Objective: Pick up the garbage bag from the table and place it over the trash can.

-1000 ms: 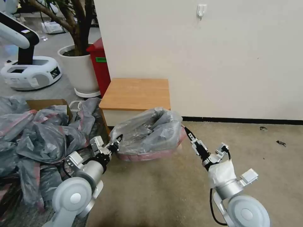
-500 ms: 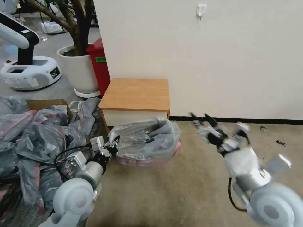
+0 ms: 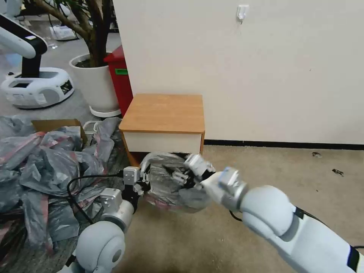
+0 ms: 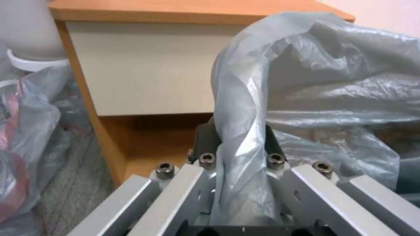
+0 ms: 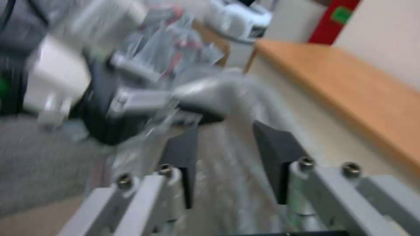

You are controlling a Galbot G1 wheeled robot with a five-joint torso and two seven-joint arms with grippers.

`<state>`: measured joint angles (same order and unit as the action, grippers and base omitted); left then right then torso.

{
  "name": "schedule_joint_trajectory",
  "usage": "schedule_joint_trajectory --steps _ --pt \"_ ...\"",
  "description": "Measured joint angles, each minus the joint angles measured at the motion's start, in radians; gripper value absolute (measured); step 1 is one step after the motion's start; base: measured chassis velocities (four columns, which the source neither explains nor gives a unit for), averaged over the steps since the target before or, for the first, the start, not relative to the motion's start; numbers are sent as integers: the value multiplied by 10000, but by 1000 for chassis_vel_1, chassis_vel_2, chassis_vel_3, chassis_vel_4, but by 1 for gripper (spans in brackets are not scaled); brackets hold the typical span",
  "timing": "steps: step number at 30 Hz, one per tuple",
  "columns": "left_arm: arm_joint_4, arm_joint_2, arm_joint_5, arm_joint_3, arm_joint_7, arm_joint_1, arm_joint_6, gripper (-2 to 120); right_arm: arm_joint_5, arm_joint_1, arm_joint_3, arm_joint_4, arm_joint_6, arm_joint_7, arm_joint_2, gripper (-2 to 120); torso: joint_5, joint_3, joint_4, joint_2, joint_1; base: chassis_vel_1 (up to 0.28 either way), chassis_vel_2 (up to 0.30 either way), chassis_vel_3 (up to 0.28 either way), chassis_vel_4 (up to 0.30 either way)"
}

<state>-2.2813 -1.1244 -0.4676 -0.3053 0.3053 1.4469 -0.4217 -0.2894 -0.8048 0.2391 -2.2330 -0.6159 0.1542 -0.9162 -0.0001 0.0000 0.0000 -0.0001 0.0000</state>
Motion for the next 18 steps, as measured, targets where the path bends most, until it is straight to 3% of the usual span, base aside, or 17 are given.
schedule_joint_trajectory --steps 9,18 --pt "-163 -3 461 33 -255 48 8 5 -20 991 849 1059 -917 -105 -382 0 -1 0 0 0 0 0 0 0 0" --pt "-250 -136 952 144 -509 57 180 5 1258 1274 1541 2083 -940 -426 -912 0 1 0 0 0 0 0 0 0 0"
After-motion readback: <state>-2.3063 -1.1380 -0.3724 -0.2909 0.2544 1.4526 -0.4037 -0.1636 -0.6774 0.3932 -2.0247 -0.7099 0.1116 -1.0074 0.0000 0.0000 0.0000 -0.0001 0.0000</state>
